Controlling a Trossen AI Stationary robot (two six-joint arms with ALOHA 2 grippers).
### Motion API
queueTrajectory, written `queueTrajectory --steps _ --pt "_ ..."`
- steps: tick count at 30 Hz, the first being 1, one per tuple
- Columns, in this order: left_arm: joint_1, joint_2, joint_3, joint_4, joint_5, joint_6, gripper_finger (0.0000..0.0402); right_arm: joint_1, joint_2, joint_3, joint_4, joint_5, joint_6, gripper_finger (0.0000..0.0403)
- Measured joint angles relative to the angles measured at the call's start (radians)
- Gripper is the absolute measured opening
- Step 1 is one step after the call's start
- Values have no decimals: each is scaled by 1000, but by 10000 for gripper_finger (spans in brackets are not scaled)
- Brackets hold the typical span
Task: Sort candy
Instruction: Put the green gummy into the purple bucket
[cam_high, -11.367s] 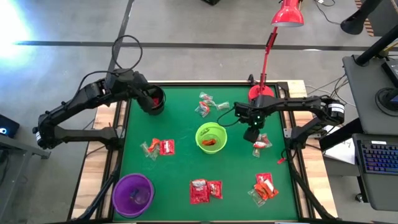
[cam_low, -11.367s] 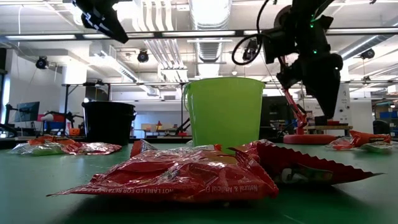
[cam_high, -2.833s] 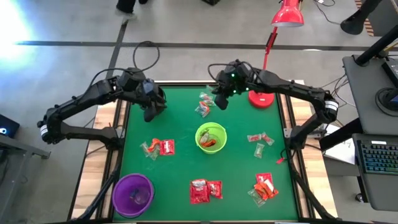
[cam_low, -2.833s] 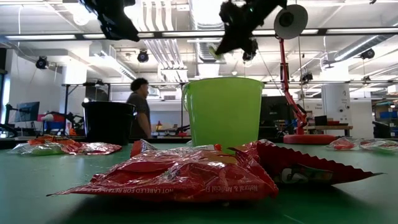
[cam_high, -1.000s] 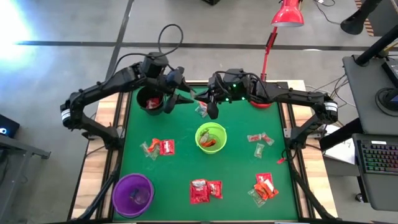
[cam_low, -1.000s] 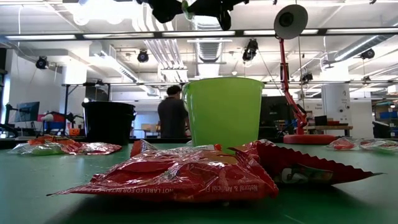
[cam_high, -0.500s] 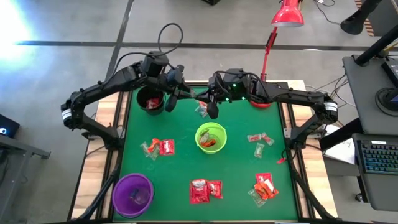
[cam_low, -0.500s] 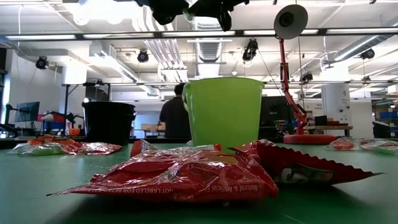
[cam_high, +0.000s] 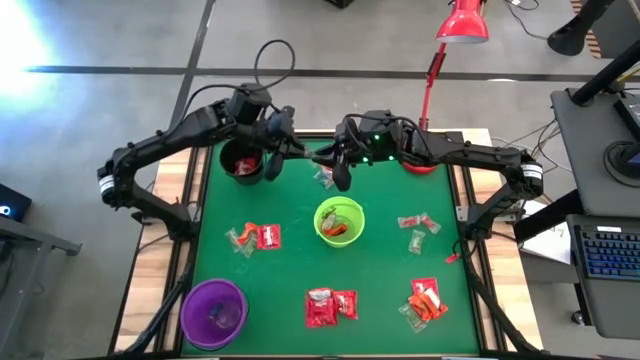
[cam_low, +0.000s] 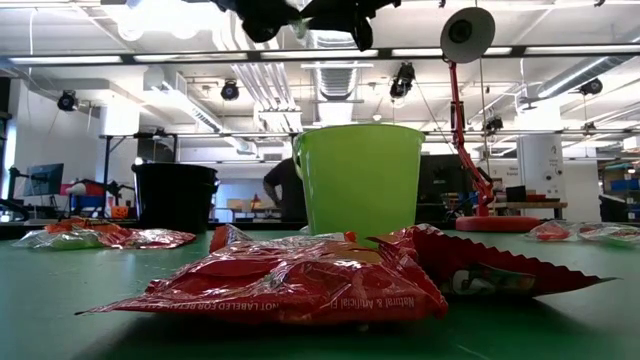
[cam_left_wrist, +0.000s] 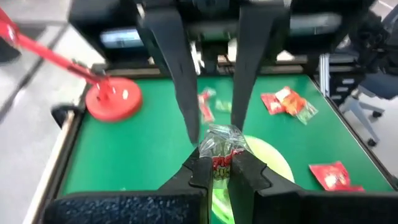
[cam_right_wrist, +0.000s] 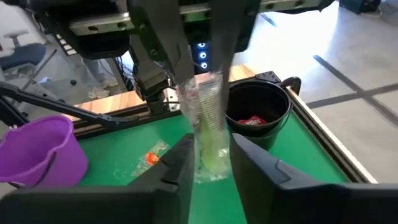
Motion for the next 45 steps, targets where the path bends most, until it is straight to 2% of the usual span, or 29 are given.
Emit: queueTrajectory --steps 7,11,15,18,24,31,38,45 --pt "-2 -53 0 -222 7 37 7 0 -3 0 0 0 23 132" --pt "-14 -87 0 -400 81 39 7 0 -3 0 -1 0 23 134" --pt "-52 -133 -14 -564 88 44 7 0 -4 0 -1 0 22 135" --pt "-95 -179 -53 -619 90 27 7 0 -4 0 -1 0 22 133" --pt "-193 -290 -175 -621 91 -85 7 -1 -4 0 -2 0 21 130" --pt "-331 -421 -326 -551 89 -319 7 -1 -4 0 -2 1 47 131" --pt "-564 -530 -430 -429 78 -620 7 -1 -5 0 -1 1 47 128" --pt "-818 -580 -508 -300 10 -886 7 -1 -5 0 -1 3 48 132"
